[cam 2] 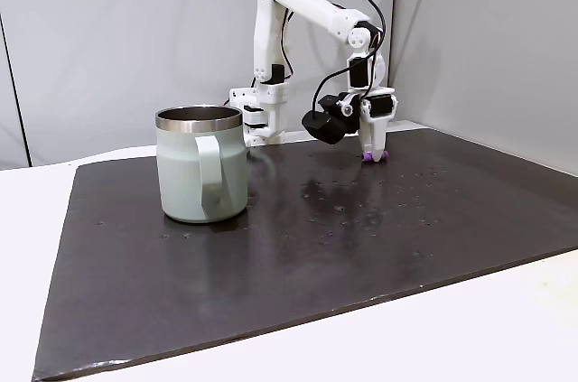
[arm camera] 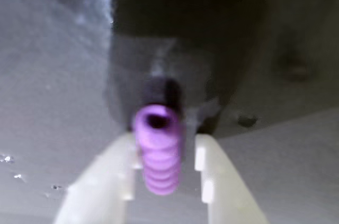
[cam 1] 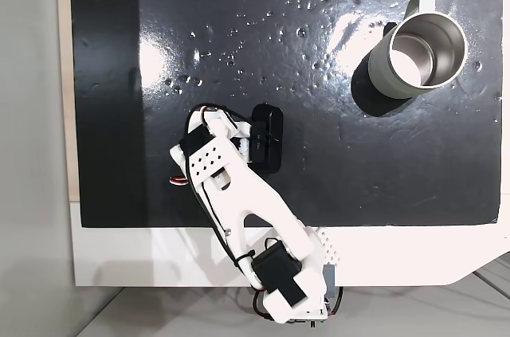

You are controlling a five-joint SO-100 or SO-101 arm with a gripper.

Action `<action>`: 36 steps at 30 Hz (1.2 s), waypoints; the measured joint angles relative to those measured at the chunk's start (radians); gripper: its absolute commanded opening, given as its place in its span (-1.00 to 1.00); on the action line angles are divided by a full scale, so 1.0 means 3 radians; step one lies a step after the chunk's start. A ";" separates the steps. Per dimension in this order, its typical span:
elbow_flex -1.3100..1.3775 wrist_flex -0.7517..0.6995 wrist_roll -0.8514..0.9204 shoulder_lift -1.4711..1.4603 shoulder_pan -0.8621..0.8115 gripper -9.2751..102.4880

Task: Grasp a pengrip and put it in the cup.

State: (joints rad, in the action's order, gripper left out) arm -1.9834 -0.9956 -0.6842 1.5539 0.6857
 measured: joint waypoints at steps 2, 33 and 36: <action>0.0000 0.0031 0.0026 -0.0010 0.0000 -0.81; 0.0680 -0.1381 0.1744 0.1104 -0.1483 -0.84; 0.0844 -0.1508 0.2102 0.1232 -0.1790 -0.84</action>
State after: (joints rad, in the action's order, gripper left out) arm -1.7303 -1.4481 -0.0537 1.9236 0.1488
